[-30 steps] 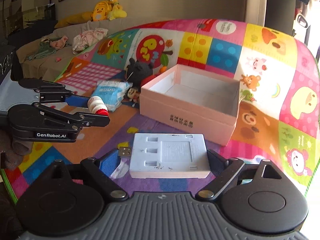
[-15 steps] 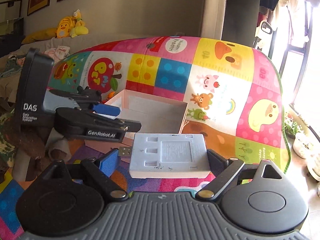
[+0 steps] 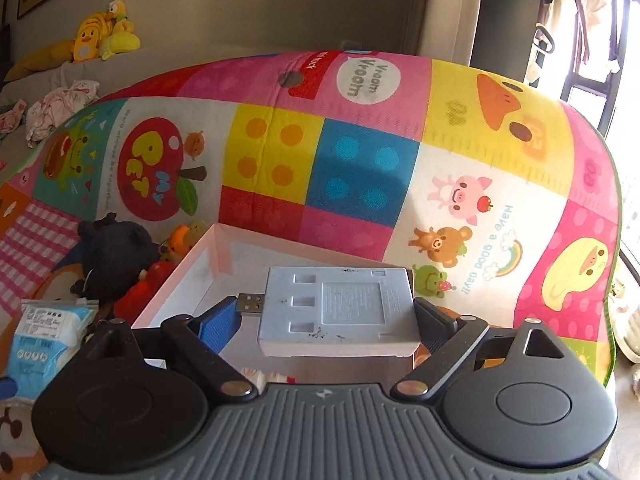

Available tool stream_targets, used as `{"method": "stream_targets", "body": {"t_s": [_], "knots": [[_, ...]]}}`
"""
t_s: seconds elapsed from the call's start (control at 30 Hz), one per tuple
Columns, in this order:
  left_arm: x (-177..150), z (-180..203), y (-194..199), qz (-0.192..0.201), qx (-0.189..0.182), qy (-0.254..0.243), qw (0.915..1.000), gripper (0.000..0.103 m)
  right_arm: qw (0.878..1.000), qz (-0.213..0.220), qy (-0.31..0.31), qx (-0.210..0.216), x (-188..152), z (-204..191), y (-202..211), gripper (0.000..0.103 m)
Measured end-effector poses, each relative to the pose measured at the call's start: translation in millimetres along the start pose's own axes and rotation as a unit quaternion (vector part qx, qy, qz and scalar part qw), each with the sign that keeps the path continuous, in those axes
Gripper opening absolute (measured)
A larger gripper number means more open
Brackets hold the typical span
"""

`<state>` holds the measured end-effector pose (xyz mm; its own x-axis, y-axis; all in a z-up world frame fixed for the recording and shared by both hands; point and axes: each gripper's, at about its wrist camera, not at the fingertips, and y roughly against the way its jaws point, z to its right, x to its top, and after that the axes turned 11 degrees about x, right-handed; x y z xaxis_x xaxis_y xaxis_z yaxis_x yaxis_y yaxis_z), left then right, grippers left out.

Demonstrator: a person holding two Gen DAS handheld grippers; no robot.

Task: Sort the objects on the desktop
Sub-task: 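Drop the bottle into the pink box with the left tool while the right tool releases the charger there, then close the right tool on the black plush toy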

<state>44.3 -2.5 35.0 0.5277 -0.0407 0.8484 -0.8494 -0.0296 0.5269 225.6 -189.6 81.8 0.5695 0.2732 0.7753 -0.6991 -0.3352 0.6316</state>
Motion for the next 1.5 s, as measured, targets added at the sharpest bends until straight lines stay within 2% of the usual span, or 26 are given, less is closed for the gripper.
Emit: {"method": "stream_targets", "body": {"t_s": [0.07,0.13,0.2,0.33,0.43,0.53,0.67,0.73,0.8,0.9,1.0,1.07,1.13,1.2,1.27,1.4,1.5], "knots": [[-6,-11,1,-0.004,0.008,0.006,0.9999,0.097,1.0,-0.012,0.002,-0.002,5,5,-11,0.096],[-10,-20,2,-0.006,0.017,0.01,0.9998,0.1,1.0,-0.005,-0.001,-0.002,2,7,-6,0.098],[-16,-28,3,-0.008,0.028,0.014,0.9995,0.1,1.0,-0.003,-0.005,0.011,-4,8,3,0.098],[-22,-37,-6,-0.023,0.042,0.022,0.9986,0.1,1.0,0.007,0.019,0.007,-15,-10,20,0.098],[-21,-37,-13,-0.029,0.041,0.026,0.9984,0.1,0.998,0.016,0.042,0.033,-11,-36,27,0.098],[-16,-29,-20,-0.022,0.04,0.004,0.9989,0.101,0.996,0.017,0.047,0.077,3,-63,23,0.098],[-10,-21,-39,-0.023,0.071,-0.033,0.9967,0.101,0.993,-0.006,0.026,0.115,34,-95,-7,0.098],[-9,-28,-43,-0.032,0.077,-0.021,0.9963,0.101,0.99,-0.033,0.002,0.14,46,-107,-29,0.098],[-10,-38,-41,-0.028,0.102,-0.008,0.9944,0.101,0.987,-0.054,-0.017,0.151,53,-122,-52,0.098],[-12,-56,-38,-0.025,0.142,0.013,0.9894,0.101,0.99,-0.069,-0.012,0.124,56,-147,-87,0.098],[-16,-76,-33,-0.026,0.154,0.044,0.9868,0.101,0.992,-0.086,0.005,0.093,53,-164,-117,0.098],[-18,-87,-30,-0.026,0.156,0.063,0.9855,0.101,0.991,-0.104,0.01,0.087,49,-169,-130,0.092],[-19,-93,-28,-0.025,0.147,0.081,0.9856,0.101,0.986,-0.128,0.013,0.103,43,-170,-136,0.066],[-19,-95,-28,-0.025,0.142,0.082,0.9862,0.101,0.987,-0.12,0.016,0.102,41,-170,-124,0.064],[-20,-91,-28,-0.022,0.139,0.073,0.9873,0.101,0.987,-0.103,0.01,0.123,41,-163,-99,0.063],[-21,-84,-26,-0.01,0.139,0.052,0.9888,0.102,0.983,-0.045,0.008,0.179,36,-139,-19,0.063],[-21,-79,-25,-0.003,0.144,0.041,0.9887,0.102,0.98,-0.017,0.014,0.199,17,-114,38,0.063]]}}
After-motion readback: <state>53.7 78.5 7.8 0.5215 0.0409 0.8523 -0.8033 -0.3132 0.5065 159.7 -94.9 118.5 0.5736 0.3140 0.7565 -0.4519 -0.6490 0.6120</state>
